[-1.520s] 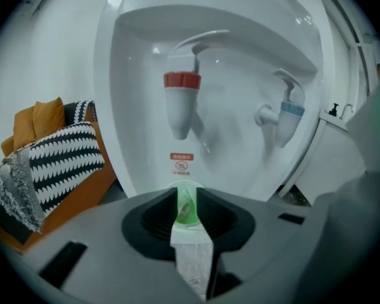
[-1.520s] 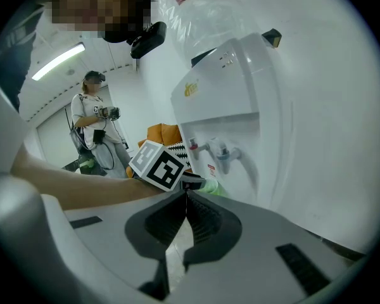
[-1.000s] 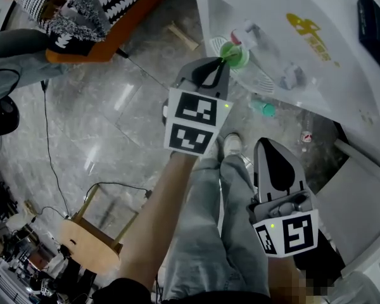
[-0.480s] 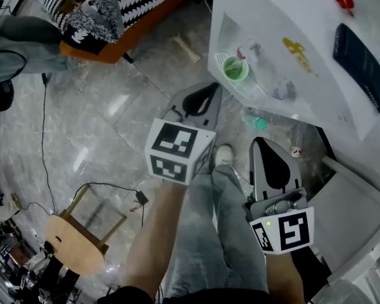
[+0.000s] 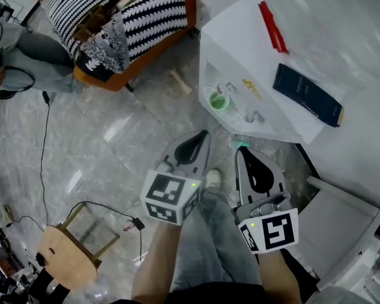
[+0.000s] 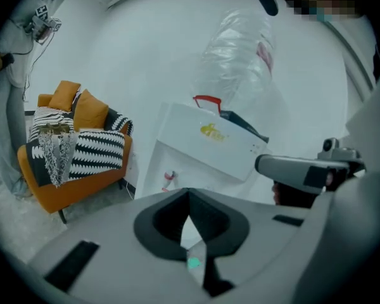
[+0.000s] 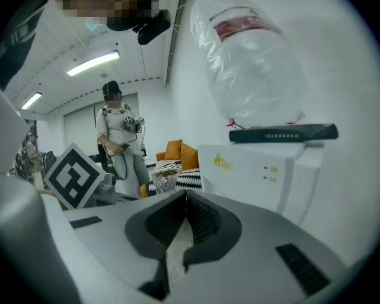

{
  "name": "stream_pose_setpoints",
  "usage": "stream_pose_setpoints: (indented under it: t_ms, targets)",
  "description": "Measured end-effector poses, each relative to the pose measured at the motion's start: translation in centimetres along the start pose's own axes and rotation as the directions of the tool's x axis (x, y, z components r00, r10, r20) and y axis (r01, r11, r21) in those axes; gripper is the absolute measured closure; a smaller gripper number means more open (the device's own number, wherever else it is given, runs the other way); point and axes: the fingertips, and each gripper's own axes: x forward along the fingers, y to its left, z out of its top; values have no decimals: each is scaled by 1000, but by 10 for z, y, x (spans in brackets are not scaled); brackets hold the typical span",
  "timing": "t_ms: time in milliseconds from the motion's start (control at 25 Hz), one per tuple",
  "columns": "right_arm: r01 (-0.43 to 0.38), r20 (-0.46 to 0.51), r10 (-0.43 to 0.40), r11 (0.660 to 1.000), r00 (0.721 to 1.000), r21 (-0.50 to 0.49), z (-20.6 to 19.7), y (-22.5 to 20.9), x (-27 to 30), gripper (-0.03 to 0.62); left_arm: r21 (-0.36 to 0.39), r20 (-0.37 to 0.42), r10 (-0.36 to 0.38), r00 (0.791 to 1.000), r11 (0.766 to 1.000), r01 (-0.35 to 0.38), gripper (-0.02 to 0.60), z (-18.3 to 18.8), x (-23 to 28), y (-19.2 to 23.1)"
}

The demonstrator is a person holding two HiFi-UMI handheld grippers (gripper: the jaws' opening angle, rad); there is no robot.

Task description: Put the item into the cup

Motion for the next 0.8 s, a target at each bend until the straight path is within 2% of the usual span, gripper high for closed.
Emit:
stream_pose_setpoints:
  t_ms: [200,600,800]
  targets:
    - [-2,-2,2,1000,1000,-6,27,-3,-18,583,-16,-22,20,1000,1000,-20,568,19,-24,-31]
    - [-6,49,6,1000,999,-16,98,-13,-66,583,-11,67,26,997,1000,-25,568,94,-74,-87]
    - [-1,116,3,1000,993,-15,141,-10,-82,583,35,123,20,992,999,-25,568,134,-104,-111]
